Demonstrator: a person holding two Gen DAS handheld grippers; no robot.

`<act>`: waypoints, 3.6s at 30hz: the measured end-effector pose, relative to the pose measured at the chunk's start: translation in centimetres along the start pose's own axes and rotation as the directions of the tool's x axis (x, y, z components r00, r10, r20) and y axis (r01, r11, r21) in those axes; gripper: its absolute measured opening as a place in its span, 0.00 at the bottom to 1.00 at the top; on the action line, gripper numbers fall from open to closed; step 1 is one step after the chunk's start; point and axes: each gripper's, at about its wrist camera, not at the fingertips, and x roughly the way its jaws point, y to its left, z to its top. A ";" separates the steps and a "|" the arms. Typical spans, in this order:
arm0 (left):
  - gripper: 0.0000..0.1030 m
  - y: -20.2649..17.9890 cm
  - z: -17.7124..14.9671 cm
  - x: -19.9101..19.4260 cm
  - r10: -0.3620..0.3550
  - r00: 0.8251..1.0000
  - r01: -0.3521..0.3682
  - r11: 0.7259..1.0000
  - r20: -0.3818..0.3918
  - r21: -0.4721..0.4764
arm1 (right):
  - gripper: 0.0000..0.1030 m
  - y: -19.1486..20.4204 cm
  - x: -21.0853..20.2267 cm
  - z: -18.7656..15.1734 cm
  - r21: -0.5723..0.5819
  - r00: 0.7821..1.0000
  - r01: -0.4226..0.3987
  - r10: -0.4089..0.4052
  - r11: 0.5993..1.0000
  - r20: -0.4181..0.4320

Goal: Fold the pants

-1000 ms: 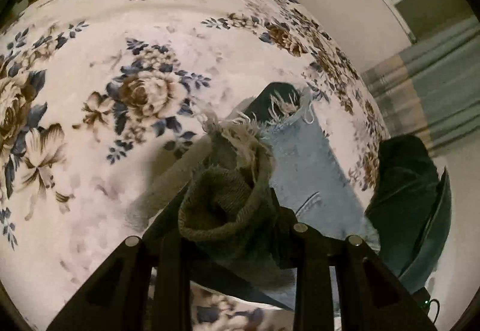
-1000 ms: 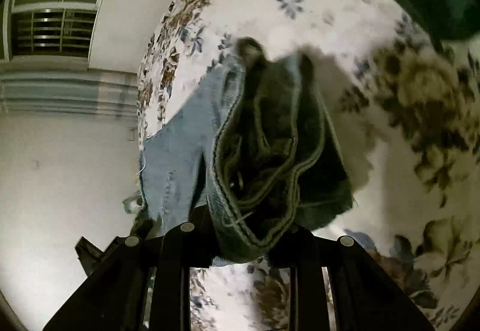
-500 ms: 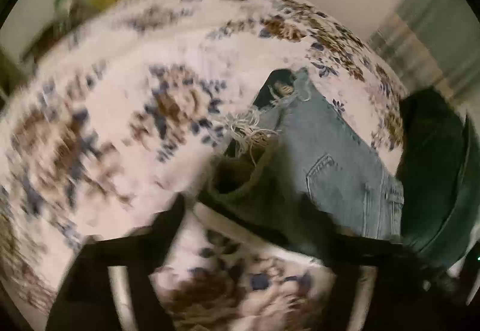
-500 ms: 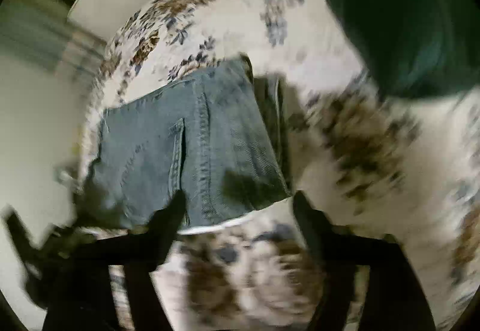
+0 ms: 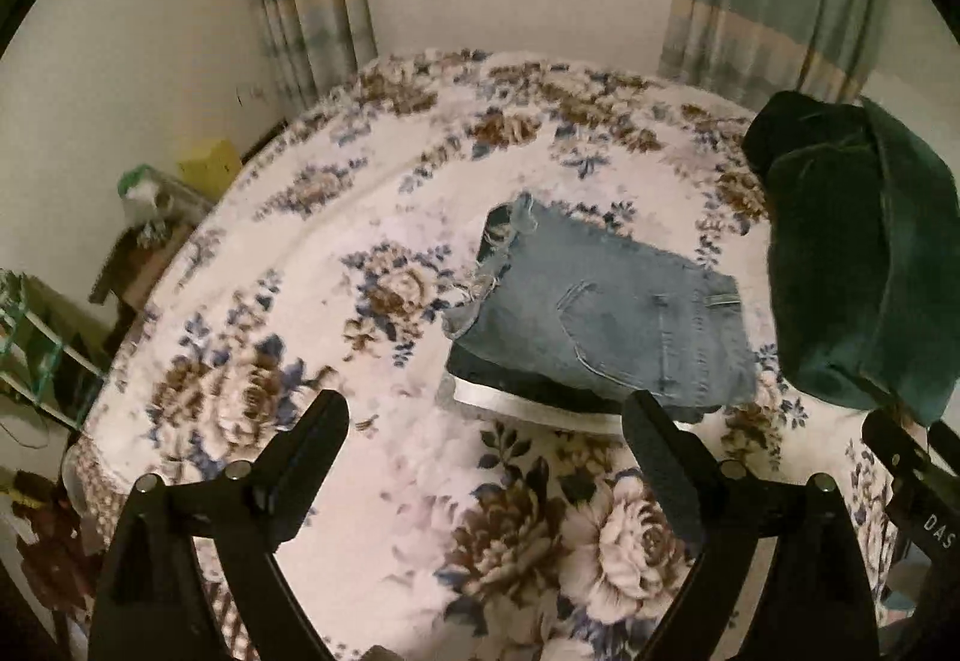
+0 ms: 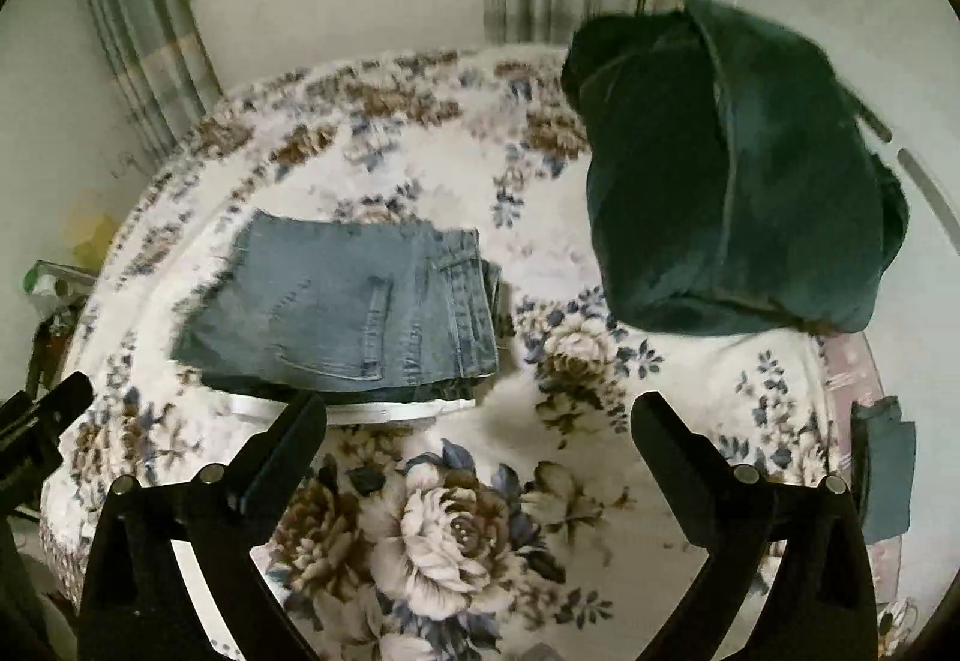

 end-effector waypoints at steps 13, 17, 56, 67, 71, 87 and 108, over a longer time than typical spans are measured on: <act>0.91 1.1 -6.9 -20.0 -0.010 0.984 0.005 1.000 0.178 0.030 | 1.00 -2.1 -24.2 -8.3 -0.032 0.983 -0.024 0.030 0.999 0.182; 0.91 1.6 -8.8 -24.3 -0.030 0.980 0.022 0.999 0.199 0.040 | 1.00 -2.8 -30.5 -10.9 -0.045 0.970 -0.011 0.022 0.999 0.243; 1.00 4.9 -13.5 -36.9 -0.092 0.948 0.066 0.993 0.304 0.094 | 1.00 -1.4 -49.5 -18.1 -0.034 0.946 -0.035 0.044 0.999 0.322; 1.00 4.9 -14.3 -37.8 -0.099 0.948 0.073 0.993 0.302 0.096 | 1.00 -1.0 -50.0 -18.1 -0.031 0.948 -0.043 0.051 0.999 0.314; 1.00 4.7 -14.7 -38.5 -0.109 0.947 0.081 0.991 0.303 0.102 | 1.00 -0.9 -50.0 -18.2 -0.030 0.948 -0.049 0.056 0.998 0.312; 1.00 4.2 -14.4 -40.0 -0.137 0.939 0.104 0.987 0.316 0.121 | 1.00 -0.8 -51.0 -19.0 -0.027 0.946 -0.047 0.054 0.999 0.320; 1.00 4.3 -14.5 -40.0 -0.125 0.936 0.093 0.990 0.330 0.109 | 1.00 -0.7 -52.2 -18.5 -0.025 0.945 -0.048 0.053 0.999 0.324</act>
